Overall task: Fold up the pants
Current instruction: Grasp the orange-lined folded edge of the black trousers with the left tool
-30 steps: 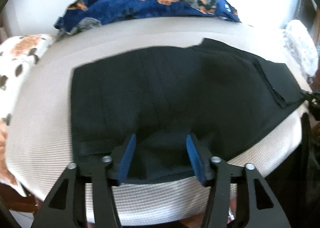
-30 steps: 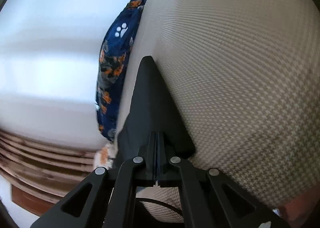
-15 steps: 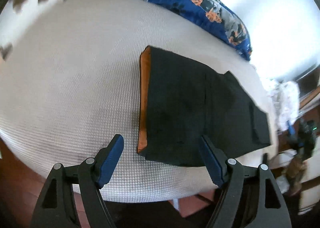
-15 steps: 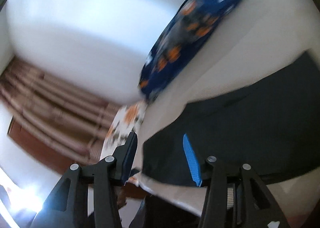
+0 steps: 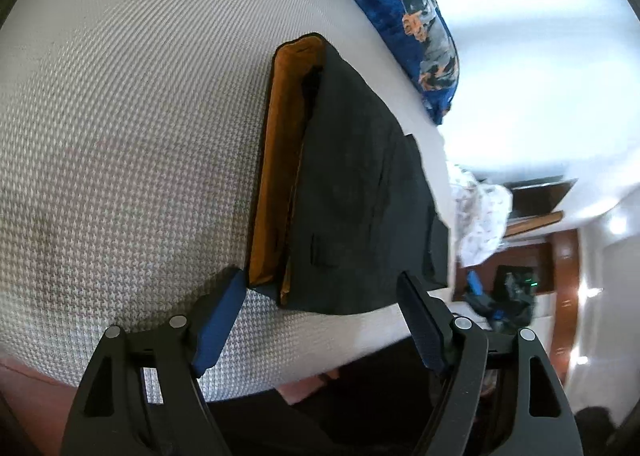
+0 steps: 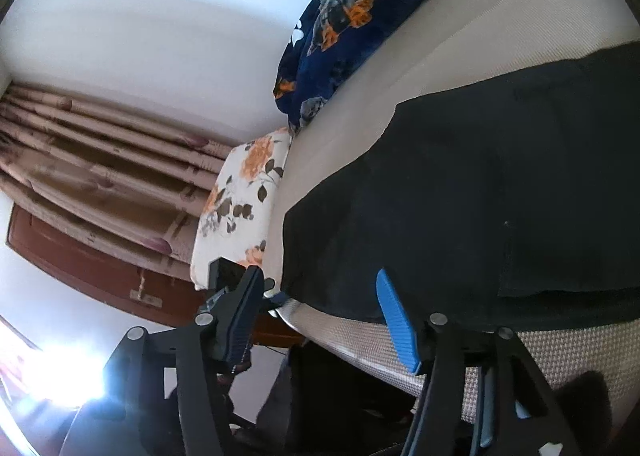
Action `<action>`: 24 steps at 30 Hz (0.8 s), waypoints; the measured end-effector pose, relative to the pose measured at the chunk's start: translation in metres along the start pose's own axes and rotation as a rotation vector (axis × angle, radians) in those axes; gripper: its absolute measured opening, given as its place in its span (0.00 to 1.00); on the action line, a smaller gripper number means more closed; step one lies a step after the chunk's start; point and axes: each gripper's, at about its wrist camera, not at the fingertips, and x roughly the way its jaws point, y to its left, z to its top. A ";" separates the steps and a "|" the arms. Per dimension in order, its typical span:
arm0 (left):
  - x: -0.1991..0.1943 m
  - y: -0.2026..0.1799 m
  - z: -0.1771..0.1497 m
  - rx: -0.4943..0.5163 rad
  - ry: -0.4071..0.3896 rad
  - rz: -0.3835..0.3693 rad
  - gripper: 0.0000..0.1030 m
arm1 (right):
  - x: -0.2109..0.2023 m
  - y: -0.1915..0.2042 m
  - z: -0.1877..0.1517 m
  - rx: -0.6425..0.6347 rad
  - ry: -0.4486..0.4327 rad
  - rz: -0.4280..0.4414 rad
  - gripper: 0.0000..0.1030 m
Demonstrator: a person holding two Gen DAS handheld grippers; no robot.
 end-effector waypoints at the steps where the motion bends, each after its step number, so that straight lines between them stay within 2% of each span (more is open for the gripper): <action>1: -0.001 0.004 0.000 -0.027 0.005 -0.028 0.75 | 0.000 -0.001 0.000 0.005 -0.003 0.005 0.57; 3: 0.001 0.014 -0.001 -0.096 0.019 -0.100 0.76 | 0.000 -0.001 0.000 0.008 -0.009 0.005 0.59; 6: 0.004 0.014 -0.003 -0.124 -0.001 -0.113 0.77 | 0.001 0.000 -0.001 0.002 -0.008 0.002 0.62; 11: 0.012 -0.004 -0.006 -0.083 -0.015 -0.081 0.96 | 0.007 -0.002 -0.001 0.018 0.008 0.002 0.63; 14: 0.013 -0.009 -0.012 -0.076 -0.105 -0.068 0.97 | 0.005 -0.001 -0.001 0.012 0.003 0.007 0.64; 16: 0.015 -0.016 -0.020 -0.031 -0.161 -0.046 0.97 | 0.004 0.000 -0.001 0.013 -0.002 0.013 0.67; 19: 0.019 -0.028 -0.027 0.040 -0.182 0.001 0.96 | 0.002 -0.001 -0.001 0.019 -0.011 0.020 0.69; 20: 0.020 -0.028 -0.028 0.038 -0.181 -0.012 0.96 | 0.001 -0.001 -0.001 0.022 -0.013 0.023 0.69; 22: 0.023 -0.022 -0.028 -0.018 -0.173 -0.132 0.90 | 0.001 -0.001 0.000 0.021 -0.012 0.024 0.70; 24: 0.027 -0.025 -0.027 -0.037 -0.165 -0.228 0.90 | 0.002 -0.002 0.000 0.022 -0.011 0.022 0.72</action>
